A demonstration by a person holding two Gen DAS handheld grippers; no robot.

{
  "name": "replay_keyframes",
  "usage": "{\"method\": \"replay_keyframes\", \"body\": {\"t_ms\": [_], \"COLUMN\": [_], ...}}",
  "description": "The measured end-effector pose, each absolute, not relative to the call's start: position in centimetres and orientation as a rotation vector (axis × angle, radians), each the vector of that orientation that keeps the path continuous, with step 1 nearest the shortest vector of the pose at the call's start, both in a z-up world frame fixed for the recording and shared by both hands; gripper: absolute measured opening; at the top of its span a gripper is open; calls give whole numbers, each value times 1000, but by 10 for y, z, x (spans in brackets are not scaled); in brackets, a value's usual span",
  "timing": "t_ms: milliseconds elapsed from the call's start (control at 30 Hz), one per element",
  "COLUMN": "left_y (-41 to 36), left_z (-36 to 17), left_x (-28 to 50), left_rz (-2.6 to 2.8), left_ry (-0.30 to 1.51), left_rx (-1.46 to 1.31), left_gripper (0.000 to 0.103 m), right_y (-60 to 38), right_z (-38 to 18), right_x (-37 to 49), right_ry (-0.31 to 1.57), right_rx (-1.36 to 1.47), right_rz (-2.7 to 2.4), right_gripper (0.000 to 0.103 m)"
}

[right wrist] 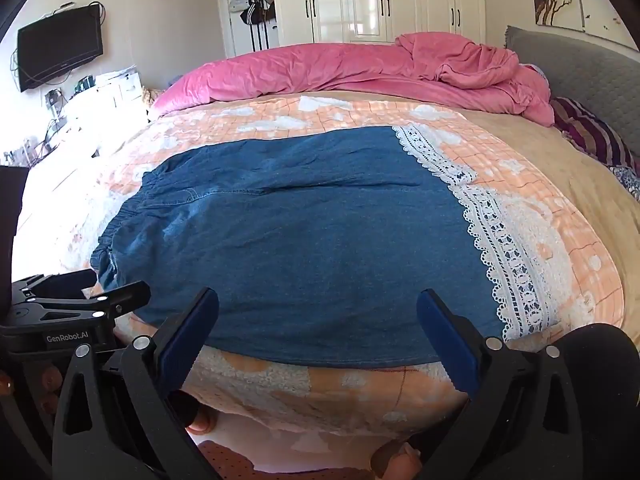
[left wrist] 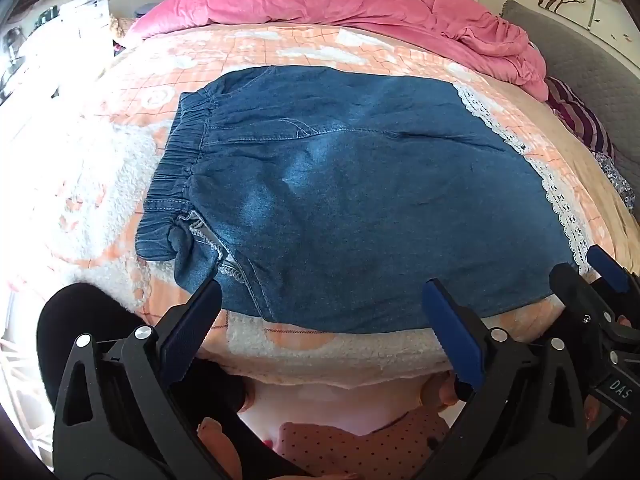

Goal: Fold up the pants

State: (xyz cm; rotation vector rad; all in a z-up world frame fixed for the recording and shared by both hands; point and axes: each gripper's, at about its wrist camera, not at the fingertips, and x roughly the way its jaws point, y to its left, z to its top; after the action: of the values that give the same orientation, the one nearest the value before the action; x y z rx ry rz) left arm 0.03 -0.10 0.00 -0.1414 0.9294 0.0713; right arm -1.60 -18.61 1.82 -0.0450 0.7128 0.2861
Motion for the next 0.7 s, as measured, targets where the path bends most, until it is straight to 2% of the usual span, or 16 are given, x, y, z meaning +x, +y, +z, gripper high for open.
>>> {"method": "replay_keyframes", "body": {"t_ms": [700], "left_y": [-4], "left_z": [5], "left_x": [-3], "left_rz": [53], "left_ry": [896], "left_rx": [-119], "left_gripper": [94], "right_y": [-190], "right_z": [22], "right_x": [-22], "right_ry": [695], "right_rx": [-107], "right_rz": [240], "right_gripper": [99]}}
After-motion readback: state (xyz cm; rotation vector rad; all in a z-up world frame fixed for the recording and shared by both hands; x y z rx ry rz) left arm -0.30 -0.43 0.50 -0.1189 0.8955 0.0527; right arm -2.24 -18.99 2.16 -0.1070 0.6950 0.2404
